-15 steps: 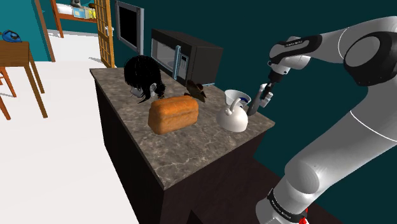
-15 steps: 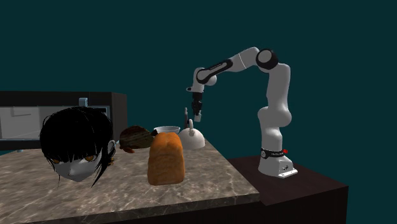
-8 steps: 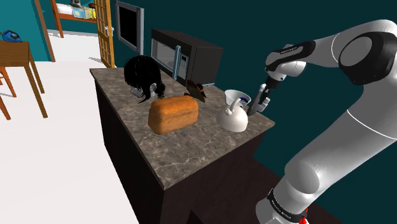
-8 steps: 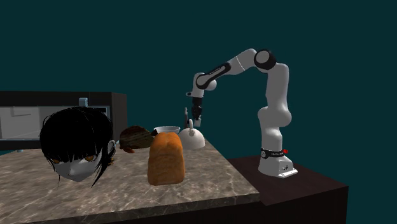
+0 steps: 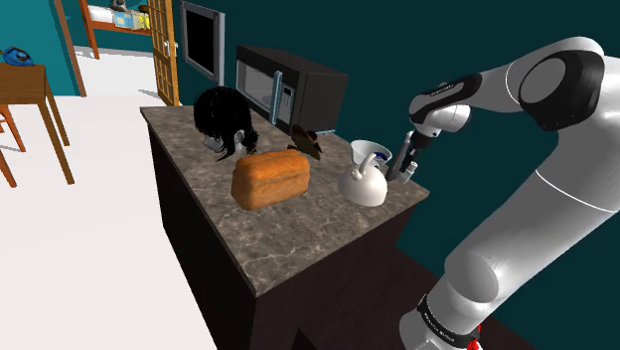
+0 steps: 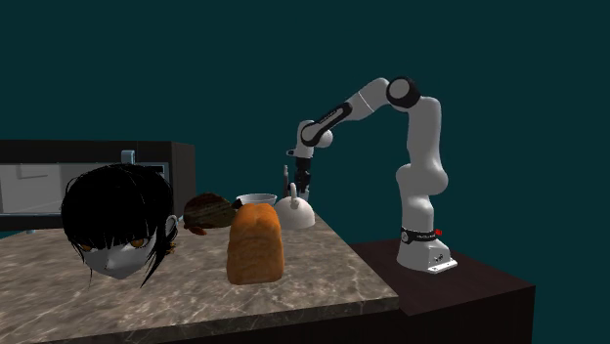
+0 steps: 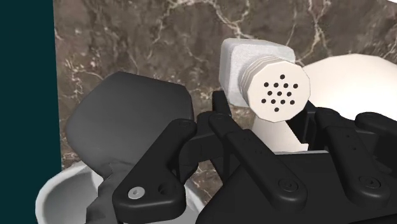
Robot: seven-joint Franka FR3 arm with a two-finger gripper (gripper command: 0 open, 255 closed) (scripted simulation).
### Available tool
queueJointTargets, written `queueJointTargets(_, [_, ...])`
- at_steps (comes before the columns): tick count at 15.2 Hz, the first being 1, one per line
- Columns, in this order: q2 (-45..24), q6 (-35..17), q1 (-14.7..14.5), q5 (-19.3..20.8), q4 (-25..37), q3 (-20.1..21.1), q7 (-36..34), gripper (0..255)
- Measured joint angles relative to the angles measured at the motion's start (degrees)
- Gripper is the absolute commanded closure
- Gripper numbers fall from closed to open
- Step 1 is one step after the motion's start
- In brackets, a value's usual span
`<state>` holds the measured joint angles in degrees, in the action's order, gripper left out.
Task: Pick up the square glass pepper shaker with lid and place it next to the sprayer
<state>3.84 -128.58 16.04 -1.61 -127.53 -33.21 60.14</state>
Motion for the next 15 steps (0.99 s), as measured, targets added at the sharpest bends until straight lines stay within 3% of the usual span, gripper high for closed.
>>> queueJointTargets(9, [-4.44, -6.74, -0.06, -3.66, -3.15, -0.31, 2.87, 255])
queueJointTargets(15, [-4.89, -7.37, -0.01, -4.09, -3.4, -0.34, 3.26, 255])
